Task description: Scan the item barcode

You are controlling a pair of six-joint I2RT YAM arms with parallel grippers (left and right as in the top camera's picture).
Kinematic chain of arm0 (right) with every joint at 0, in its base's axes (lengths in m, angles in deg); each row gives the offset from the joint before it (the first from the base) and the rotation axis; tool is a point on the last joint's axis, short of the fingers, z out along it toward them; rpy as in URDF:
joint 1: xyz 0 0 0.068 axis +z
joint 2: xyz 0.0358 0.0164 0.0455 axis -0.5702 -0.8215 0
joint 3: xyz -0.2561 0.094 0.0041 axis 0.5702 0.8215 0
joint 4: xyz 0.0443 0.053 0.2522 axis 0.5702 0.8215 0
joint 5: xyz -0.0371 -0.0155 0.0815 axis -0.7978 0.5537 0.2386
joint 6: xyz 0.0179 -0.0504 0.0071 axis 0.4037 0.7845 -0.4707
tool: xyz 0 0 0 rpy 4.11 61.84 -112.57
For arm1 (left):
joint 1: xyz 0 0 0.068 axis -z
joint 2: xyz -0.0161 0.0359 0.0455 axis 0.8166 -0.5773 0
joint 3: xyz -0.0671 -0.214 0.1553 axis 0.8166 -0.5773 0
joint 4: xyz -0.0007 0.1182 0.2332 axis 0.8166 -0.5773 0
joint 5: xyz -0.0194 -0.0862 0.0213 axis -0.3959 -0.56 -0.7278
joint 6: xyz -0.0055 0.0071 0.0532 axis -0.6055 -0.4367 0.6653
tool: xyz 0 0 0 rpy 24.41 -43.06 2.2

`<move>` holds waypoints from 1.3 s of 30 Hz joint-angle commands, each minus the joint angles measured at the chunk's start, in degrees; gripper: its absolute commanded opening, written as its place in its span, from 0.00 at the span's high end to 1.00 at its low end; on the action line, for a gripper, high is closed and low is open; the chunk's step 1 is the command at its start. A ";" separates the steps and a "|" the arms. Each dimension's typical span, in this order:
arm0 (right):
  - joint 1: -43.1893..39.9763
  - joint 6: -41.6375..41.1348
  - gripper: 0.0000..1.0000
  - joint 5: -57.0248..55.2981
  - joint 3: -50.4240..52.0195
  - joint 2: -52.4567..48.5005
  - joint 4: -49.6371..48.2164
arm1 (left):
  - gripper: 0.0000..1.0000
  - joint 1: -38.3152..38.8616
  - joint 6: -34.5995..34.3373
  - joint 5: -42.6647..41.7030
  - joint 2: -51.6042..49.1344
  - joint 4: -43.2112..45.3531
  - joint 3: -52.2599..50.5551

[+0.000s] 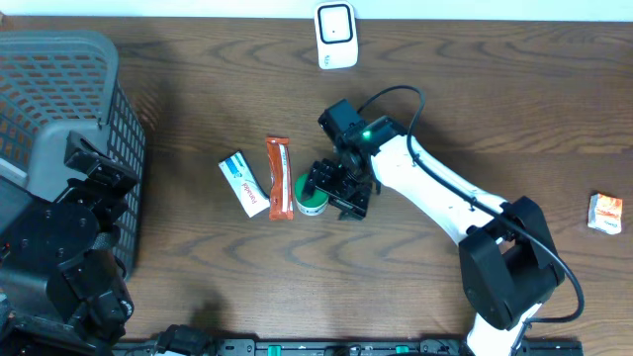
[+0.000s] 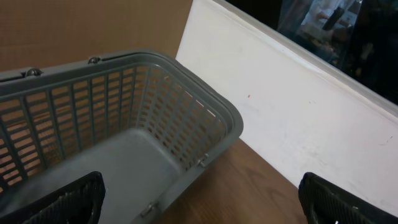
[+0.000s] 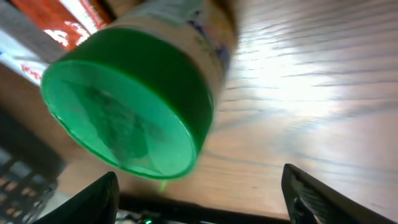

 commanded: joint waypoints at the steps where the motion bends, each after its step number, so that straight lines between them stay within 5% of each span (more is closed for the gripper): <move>1: 1.92 0.74 0.10 -8.72 -5.40 1.44 1.75 | 0.00 -0.35 0.92 0.72 0.00 -0.02 -0.15; 2: 2.43 0.76 0.01 -10.12 -6.40 1.44 2.03 | 0.00 -0.35 0.92 0.72 0.00 -0.02 -0.15; 17: 5.55 -5.22 0.01 -22.80 -9.18 0.46 3.10 | 0.00 -0.35 0.92 0.72 0.00 -0.02 -0.15; 39: 8.46 -10.05 0.01 -20.79 -9.18 -8.66 -2.84 | 0.00 -0.35 0.92 0.72 0.00 -0.02 -0.15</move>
